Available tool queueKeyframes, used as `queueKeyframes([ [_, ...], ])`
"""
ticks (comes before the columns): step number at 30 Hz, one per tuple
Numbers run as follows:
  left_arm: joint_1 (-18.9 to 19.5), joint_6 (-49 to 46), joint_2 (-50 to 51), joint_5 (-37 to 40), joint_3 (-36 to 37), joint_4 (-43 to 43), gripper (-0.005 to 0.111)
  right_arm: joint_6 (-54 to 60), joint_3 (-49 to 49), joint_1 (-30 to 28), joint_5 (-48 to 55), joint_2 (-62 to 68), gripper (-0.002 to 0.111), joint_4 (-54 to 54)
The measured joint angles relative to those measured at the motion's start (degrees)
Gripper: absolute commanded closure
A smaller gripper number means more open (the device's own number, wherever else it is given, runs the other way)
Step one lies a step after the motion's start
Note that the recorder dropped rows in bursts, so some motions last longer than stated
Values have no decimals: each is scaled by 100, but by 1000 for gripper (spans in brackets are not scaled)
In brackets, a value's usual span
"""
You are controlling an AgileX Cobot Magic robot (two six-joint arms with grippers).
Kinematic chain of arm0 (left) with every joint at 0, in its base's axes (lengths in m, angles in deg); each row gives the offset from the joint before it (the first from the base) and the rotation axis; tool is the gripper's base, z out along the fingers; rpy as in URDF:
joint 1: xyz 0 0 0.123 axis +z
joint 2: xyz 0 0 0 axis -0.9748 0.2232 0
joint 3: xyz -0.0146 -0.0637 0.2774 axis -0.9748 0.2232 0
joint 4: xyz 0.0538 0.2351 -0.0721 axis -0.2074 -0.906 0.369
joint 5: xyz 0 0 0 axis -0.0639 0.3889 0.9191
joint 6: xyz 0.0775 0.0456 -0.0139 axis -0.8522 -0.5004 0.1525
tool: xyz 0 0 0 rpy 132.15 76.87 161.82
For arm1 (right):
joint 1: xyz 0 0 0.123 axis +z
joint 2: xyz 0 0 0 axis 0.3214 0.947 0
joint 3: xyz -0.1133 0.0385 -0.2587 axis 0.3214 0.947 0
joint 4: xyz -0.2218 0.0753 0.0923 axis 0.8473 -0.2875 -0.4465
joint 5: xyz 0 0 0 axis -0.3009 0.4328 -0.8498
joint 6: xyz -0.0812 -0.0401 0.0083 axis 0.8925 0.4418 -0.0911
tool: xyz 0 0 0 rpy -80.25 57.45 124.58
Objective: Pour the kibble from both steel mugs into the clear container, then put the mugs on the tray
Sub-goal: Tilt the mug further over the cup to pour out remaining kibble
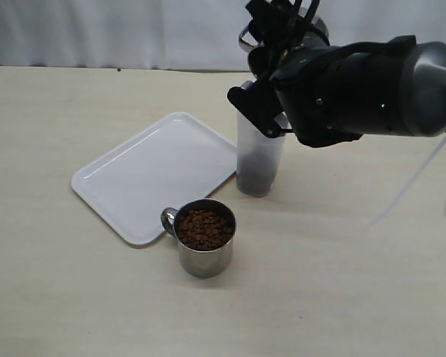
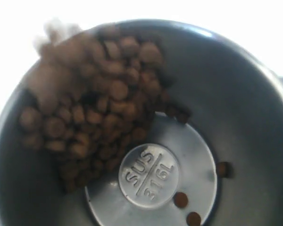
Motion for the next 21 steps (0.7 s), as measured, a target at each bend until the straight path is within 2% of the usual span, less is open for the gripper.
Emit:
queueKeyframes([
  [5,0,0,0,0,0,0,107,75,0,223,99,0,103,-11],
  [21,0,0,0,0,0,0,107,283,0,243,288,0,103,-1],
])
